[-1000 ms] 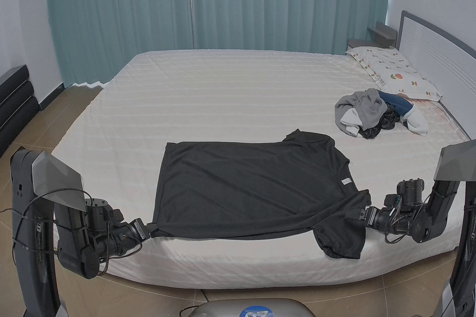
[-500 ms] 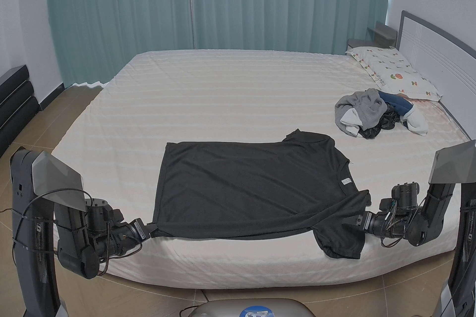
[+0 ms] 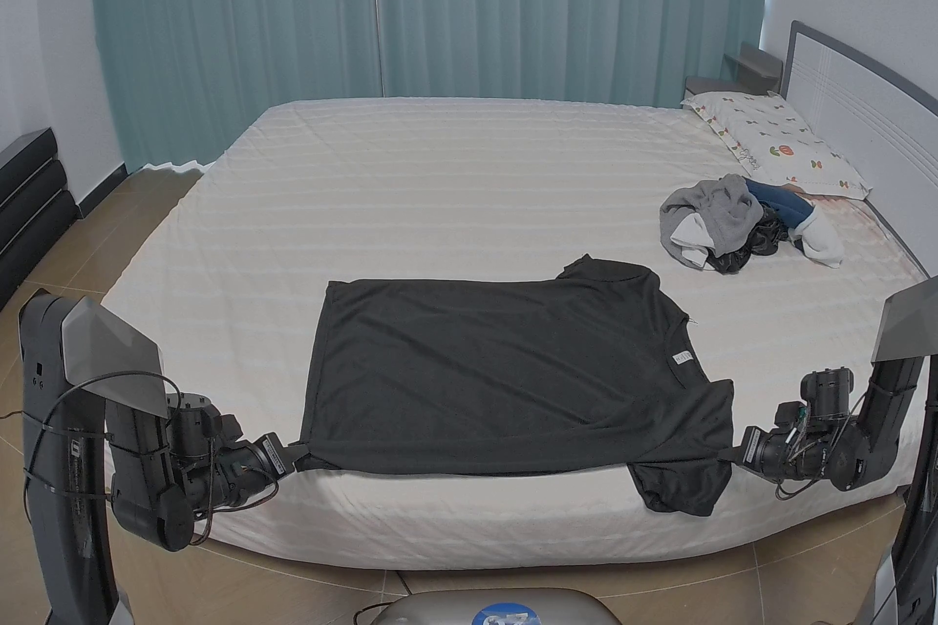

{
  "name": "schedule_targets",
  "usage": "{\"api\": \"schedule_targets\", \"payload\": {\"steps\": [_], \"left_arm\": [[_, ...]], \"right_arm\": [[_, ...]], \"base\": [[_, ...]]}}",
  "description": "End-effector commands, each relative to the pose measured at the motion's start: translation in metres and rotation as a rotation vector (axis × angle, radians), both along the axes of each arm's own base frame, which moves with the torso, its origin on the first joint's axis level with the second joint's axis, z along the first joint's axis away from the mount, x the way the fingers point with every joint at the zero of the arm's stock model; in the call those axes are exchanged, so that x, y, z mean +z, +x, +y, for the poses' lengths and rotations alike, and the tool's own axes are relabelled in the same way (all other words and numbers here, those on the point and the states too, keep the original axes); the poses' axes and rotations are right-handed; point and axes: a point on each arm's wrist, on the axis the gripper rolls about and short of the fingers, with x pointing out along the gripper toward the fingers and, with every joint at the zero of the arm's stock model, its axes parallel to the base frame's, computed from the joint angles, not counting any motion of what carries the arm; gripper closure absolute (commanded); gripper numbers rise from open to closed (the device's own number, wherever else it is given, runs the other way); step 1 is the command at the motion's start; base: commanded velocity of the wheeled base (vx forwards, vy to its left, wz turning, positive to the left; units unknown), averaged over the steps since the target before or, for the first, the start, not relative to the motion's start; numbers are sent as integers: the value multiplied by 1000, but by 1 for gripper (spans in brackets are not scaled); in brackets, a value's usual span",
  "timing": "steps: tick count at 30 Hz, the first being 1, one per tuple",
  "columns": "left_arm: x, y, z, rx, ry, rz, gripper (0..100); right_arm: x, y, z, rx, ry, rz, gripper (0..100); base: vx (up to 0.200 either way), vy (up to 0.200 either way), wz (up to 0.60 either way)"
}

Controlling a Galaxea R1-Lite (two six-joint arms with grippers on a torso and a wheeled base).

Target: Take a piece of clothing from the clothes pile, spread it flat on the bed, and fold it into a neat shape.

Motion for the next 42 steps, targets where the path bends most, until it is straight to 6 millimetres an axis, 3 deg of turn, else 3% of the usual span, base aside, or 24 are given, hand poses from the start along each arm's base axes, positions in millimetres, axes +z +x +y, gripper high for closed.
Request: {"api": "schedule_targets", "payload": {"steps": [1,6,20,35,42], "left_arm": [[11,-1,1,11,18,-43,100],[26,-12,2,20,64,-73,100],[15,-62,5,17,196,105,100],[13,-74,4,11,214,184,100],[25,-88,1,-44,256,257,100]], "right_arm": [[22,-23,-3,13,23,-19,100],[32,-46,-1,51,4,-13,100],[28,-87,-2,74,-35,29,100],[34,-100,-2,99,-62,78,100],[36,-101,-5,90,-70,72,100]], "base": [[0,0,0],[0,0,0],[0,0,0],[0,0,0],[0,0,0]]}}
